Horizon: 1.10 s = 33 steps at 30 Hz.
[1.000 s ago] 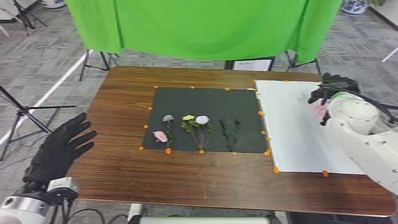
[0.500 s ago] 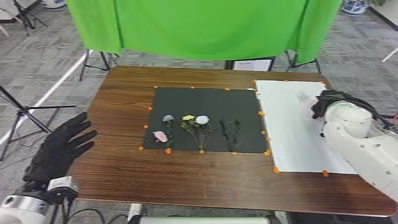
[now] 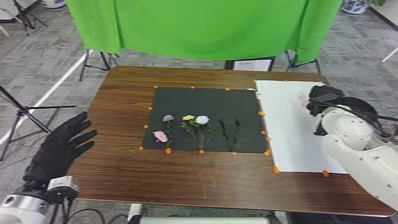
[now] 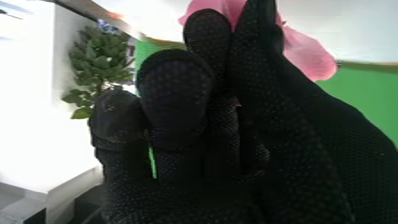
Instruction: Arrange flowers
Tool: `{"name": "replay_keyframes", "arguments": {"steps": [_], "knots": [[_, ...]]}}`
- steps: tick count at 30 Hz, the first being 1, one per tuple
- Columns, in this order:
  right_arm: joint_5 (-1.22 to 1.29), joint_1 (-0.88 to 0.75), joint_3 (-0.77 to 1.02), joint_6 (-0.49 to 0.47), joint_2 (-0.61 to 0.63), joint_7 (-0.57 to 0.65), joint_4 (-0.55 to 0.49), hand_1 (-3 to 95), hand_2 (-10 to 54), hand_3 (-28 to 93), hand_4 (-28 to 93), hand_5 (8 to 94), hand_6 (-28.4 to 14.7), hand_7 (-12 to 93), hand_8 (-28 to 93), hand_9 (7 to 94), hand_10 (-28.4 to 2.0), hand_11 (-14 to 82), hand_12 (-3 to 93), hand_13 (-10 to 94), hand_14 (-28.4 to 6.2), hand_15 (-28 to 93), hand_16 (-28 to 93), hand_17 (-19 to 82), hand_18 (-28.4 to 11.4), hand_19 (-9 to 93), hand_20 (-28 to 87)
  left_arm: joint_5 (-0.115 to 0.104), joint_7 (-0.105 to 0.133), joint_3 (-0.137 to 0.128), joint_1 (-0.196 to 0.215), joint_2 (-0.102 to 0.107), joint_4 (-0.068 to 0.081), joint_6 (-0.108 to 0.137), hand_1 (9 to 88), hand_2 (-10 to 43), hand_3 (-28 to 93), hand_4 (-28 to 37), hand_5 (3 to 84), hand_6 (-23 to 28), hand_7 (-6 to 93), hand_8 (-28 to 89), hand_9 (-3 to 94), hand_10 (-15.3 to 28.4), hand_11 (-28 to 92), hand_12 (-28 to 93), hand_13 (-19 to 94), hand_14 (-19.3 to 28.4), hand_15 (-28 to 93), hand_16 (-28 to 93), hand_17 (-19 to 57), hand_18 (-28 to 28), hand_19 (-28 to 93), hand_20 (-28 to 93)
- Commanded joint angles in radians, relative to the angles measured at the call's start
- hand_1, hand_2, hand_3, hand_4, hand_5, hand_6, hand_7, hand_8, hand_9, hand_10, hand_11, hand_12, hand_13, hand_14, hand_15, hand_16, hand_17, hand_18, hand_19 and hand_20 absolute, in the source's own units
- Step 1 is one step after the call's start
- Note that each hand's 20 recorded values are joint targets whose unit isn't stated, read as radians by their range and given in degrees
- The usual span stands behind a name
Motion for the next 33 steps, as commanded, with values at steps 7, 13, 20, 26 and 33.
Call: {"name": "replay_keyframes", "arguments": {"steps": [7, 13, 20, 26, 33], "knots": [[0.118, 0.021, 0.014, -0.138, -0.081, -0.184, -0.288, 48.2, -9.5, 87, -25, 67.9, 1.2, 53, 5, 89.4, -4.3, 17.1, 51.4, 82, -3.2, 60, 33, 41, -19.5, 87, 49, 0.003, -0.009, 0.002, 0.006, -0.005, -0.004, -0.011, 24.4, -1.2, 68, -28.3, 26.1, 3.8, 19.3, -10, 20.4, 10.9, 18, 20, 17, 15.5, 26, 3, -12.2, 23.0, 38, 9], [0.119, 0.076, -0.056, -0.176, -0.146, -0.226, -0.290, 46.7, -9.5, 87, -22, 67.3, 1.4, 54, 5, 89.2, -4.5, 17.3, 51.8, 81, -3.5, 61, 33, 40, -19.6, 87, 50, 0.003, -0.008, 0.004, 0.004, -0.005, -0.005, -0.006, 24.3, -1.2, 69, -28.3, 26.2, 3.8, 19.3, -10, 20.4, 10.9, 18, 20, 17, 15.5, 26, 3, -12.2, 23.0, 38, 9], [0.056, 0.128, -0.135, -0.209, -0.192, -0.229, -0.239, 46.5, -9.5, 86, -21, 66.9, 1.6, 55, 5, 88.9, -4.6, 17.9, 52.4, 80, -3.8, 63, 33, 39, -19.6, 87, 50, 0.003, -0.013, 0.013, -0.005, -0.005, -0.003, -0.010, 24.4, -1.2, 69, -28.3, 26.2, 3.8, 19.4, -10, 20.4, 10.9, 19, 20, 17, 15.5, 25, 3, -12.2, 22.9, 38, 9], [0.040, 0.136, -0.159, -0.229, -0.209, -0.207, -0.215, 46.2, -9.5, 87, -21, 66.5, 1.9, 56, 4, 88.4, -4.6, 18.2, 52.4, 80, -3.7, 63, 33, 39, -19.6, 87, 50, 0.002, -0.016, 0.021, -0.010, -0.006, -0.001, -0.010, 24.4, -1.2, 68, -28.3, 26.2, 3.8, 19.4, -10, 20.5, 10.9, 19, 20, 17, 15.4, 25, 3, -12.2, 23.0, 38, 9], [0.034, 0.142, -0.169, -0.241, -0.221, -0.204, -0.205, 45.8, -9.5, 87, -22, 66.5, 1.9, 56, 4, 88.3, -4.6, 18.2, 52.1, 79, -3.8, 64, 34, 39, -19.6, 87, 50, 0.001, -0.015, 0.021, -0.009, -0.004, 0.000, -0.007, 24.4, -1.2, 69, -28.3, 26.3, 3.9, 19.2, -10, 20.5, 10.9, 19, 20, 17, 15.4, 26, 3, -12.2, 23.1, 38, 9]]}}
